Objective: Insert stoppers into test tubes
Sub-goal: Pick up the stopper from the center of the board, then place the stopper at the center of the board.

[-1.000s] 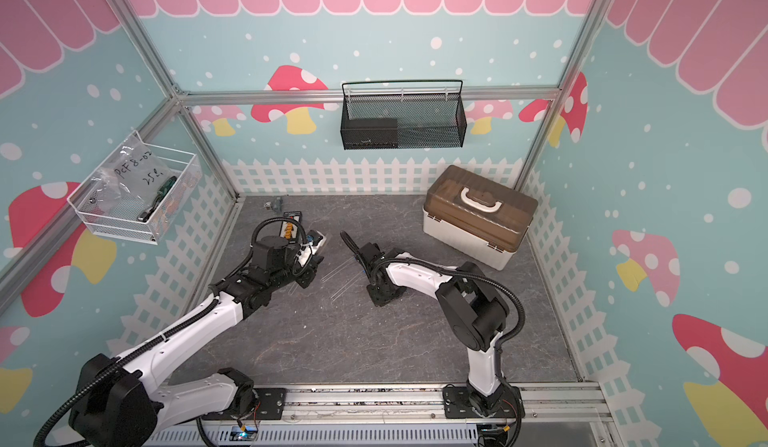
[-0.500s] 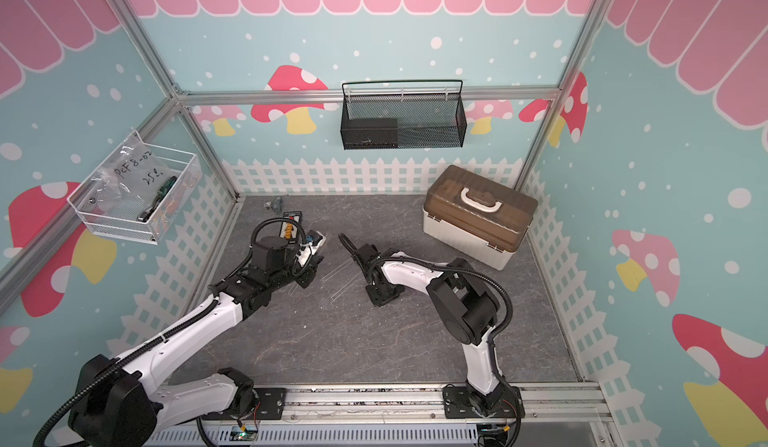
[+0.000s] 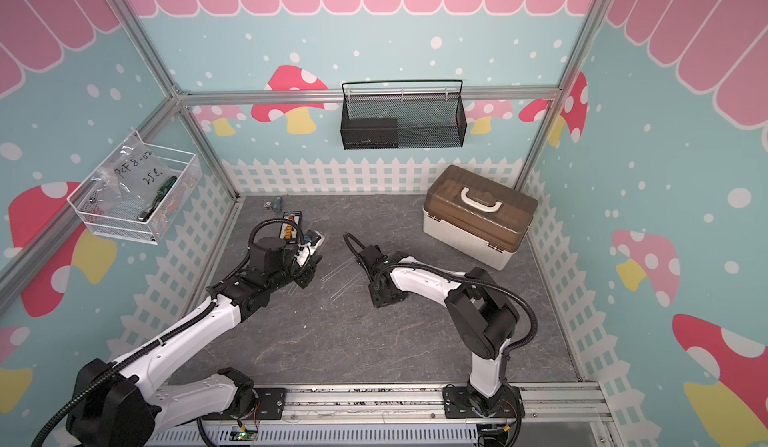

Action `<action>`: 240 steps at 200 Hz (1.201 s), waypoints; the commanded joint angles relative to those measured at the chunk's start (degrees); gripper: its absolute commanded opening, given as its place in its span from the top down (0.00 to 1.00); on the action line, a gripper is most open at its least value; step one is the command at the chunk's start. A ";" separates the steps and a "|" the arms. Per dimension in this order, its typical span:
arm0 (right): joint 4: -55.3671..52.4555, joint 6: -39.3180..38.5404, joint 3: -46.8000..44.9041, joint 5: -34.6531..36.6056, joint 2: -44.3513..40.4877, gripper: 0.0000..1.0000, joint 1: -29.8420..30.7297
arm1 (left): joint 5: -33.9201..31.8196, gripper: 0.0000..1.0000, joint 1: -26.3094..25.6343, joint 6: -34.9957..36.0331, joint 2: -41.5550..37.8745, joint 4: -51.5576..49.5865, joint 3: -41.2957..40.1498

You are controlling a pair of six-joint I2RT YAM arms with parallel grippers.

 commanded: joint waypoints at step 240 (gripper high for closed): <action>5.51 62.68 -1.93 1.81 4.80 0.94 1.20 | -0.13 1.00 -0.23 4.66 -0.83 1.61 -2.40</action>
